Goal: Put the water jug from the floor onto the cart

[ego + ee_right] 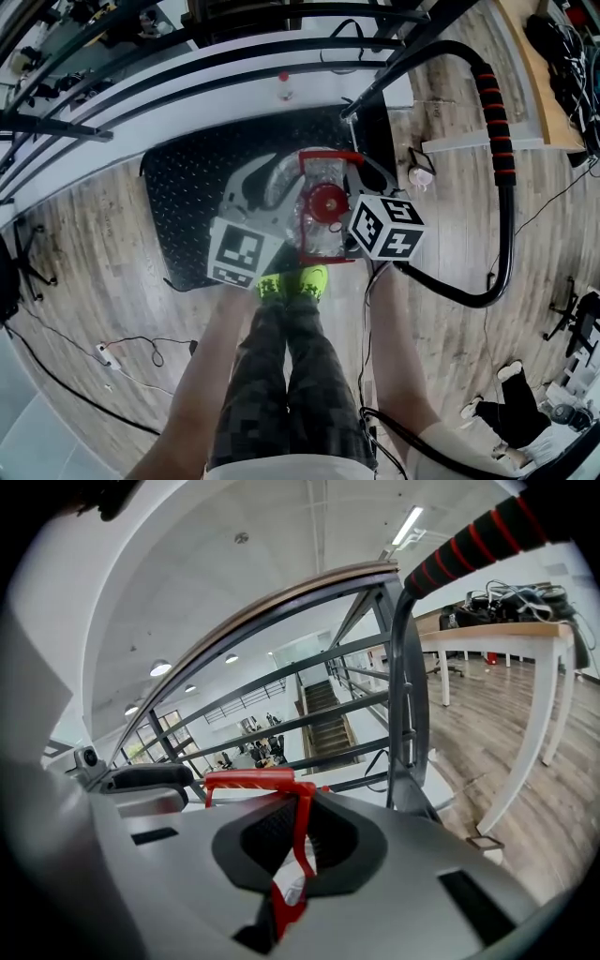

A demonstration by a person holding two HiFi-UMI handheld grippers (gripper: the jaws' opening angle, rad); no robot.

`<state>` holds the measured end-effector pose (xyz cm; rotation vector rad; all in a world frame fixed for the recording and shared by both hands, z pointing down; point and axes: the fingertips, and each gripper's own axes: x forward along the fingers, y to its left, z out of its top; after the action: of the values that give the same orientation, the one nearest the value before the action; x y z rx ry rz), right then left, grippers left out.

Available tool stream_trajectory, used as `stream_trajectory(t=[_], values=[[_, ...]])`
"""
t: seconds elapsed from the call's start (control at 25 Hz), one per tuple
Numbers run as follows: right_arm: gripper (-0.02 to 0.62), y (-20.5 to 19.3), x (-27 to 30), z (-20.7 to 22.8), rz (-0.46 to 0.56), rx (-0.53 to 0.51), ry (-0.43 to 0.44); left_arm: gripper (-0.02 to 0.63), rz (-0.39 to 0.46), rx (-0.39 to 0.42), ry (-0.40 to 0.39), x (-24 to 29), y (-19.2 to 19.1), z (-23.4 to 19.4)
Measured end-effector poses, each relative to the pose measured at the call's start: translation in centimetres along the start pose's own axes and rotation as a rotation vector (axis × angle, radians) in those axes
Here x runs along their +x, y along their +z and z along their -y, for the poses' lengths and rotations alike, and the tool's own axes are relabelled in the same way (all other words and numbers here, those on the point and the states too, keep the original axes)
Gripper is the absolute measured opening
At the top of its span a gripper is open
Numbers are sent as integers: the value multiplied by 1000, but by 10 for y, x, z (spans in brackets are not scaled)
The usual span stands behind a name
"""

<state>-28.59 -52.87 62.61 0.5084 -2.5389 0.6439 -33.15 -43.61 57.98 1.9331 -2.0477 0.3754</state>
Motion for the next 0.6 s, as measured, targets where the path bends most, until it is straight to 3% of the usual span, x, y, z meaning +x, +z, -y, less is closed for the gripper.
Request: stream_trajectory(t=[0.28,0.32,0.4,0.6], values=[[26,-2,-5,2,3,33,23,158,-3,6,-8,1,3,9],[44,-3,-6,3,5,44,31,158,-3,7,-9,2,2,12],[143,-4,-8,5,4,73,51,158,-5,6,-10,2,2,16],[149,-7,-15,4,-4,68,57,158,-1,6,-10,1,7,22]])
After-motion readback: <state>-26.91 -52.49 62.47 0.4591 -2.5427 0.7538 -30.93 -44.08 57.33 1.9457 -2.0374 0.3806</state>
